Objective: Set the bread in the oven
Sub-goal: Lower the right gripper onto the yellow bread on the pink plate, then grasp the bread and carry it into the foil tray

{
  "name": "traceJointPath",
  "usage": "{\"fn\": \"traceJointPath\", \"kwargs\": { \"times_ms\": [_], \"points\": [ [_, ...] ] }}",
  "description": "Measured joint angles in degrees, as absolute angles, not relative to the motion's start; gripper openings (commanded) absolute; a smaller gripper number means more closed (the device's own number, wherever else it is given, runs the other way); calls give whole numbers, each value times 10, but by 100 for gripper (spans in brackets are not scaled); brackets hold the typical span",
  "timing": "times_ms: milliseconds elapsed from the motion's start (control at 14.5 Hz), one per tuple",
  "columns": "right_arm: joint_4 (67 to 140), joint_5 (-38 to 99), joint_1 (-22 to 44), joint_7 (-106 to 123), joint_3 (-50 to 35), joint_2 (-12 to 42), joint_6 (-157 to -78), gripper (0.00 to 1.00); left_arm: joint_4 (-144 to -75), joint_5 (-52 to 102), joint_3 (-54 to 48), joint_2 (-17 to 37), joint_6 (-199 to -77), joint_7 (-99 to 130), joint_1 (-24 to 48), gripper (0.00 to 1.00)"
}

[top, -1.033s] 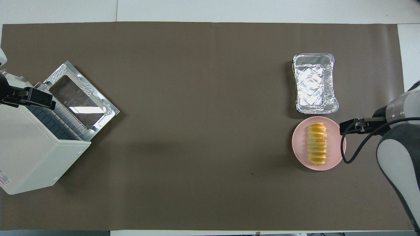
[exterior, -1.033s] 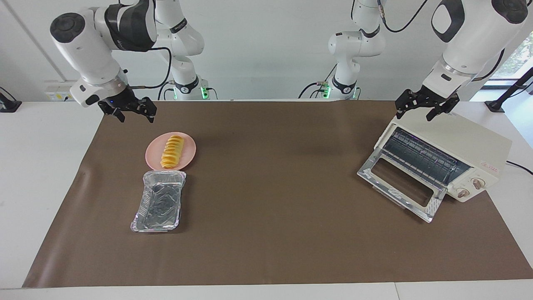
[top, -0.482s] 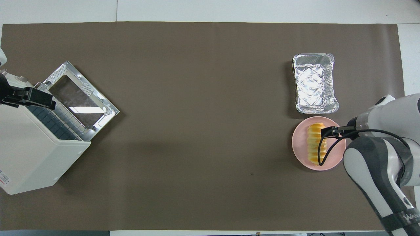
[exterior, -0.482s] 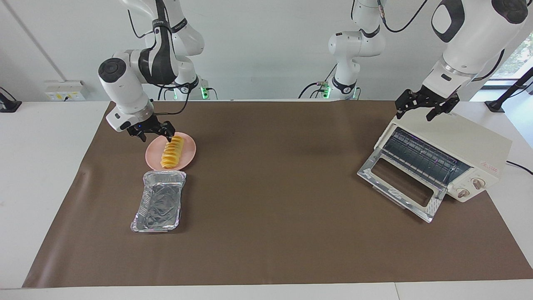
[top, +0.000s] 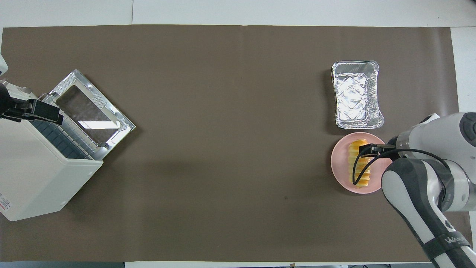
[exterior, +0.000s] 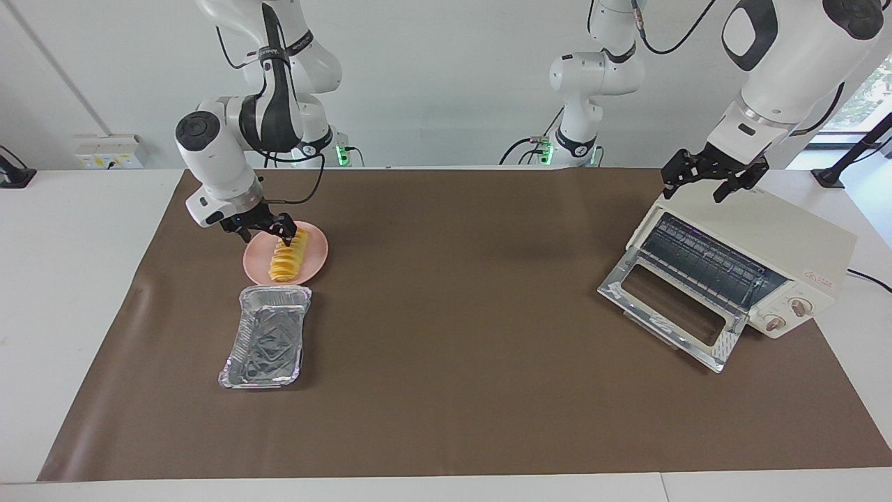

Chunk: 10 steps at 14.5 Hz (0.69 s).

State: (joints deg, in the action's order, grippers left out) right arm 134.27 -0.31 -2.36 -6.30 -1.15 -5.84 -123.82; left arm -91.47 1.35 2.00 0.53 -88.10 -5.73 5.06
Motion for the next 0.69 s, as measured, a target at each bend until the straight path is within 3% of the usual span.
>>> {"fn": "traceJointPath", "kwargs": {
  "times_ms": [689],
  "points": [
    [1394, -3, -23, -63, -13, -46, -1285, 99, -915, 13, 20, 5, -881, -57, 51, 100]
  ]
}}
